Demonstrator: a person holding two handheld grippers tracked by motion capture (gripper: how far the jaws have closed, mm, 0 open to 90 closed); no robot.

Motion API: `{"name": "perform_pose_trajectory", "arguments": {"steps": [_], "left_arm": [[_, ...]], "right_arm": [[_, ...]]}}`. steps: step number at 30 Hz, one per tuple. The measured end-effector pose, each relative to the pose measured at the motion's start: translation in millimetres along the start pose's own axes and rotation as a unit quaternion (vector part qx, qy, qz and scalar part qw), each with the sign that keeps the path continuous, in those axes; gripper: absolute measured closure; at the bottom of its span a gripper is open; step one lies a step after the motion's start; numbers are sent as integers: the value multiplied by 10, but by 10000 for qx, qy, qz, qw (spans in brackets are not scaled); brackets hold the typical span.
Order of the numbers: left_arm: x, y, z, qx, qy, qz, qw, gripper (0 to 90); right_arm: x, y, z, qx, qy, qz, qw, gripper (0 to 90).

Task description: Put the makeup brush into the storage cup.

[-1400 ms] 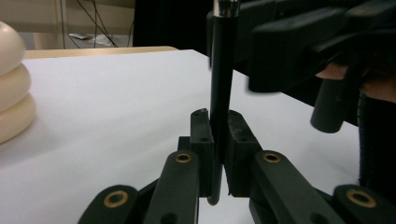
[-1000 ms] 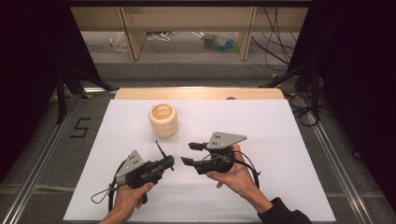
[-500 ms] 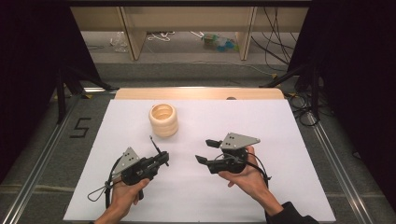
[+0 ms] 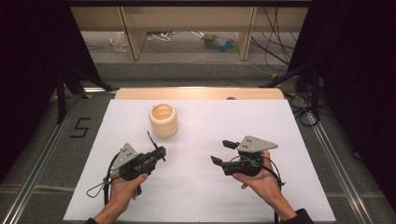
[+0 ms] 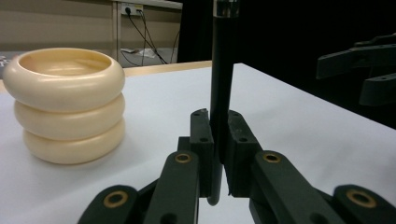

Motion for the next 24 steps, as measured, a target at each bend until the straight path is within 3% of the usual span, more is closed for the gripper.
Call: {"name": "perform_pose_trajectory", "arguments": {"steps": [16,18,20,21,24], "left_arm": [[161,-117,-156,22,85,-189,9998,832],[178,-128,-161,35,67,-211,9997,832],[198,-144,-169,48,62,-226,9997,832],[205,-151,-175,41,58,-231,9997,832],[219,-178,-190,43,69,-261,9996,832]], "right_arm": [[-302,85,208,98,27,367,9993,271],[-331,87,244,178,97,295,9994,265],[-397,96,276,214,-84,393,9990,253],[-394,103,289,204,33,402,9990,251],[-427,113,320,144,43,441,9989,242]]}}
Point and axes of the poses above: each handheld gripper's, and its own axes: x roughly forward along the jaws, z roughly out of its underside, y roughly to its right, the point moved 3 cm from there along x, roughly forward along the jaws, and after that the axes turned 14 degrees about -z, right-handed, at the moved point
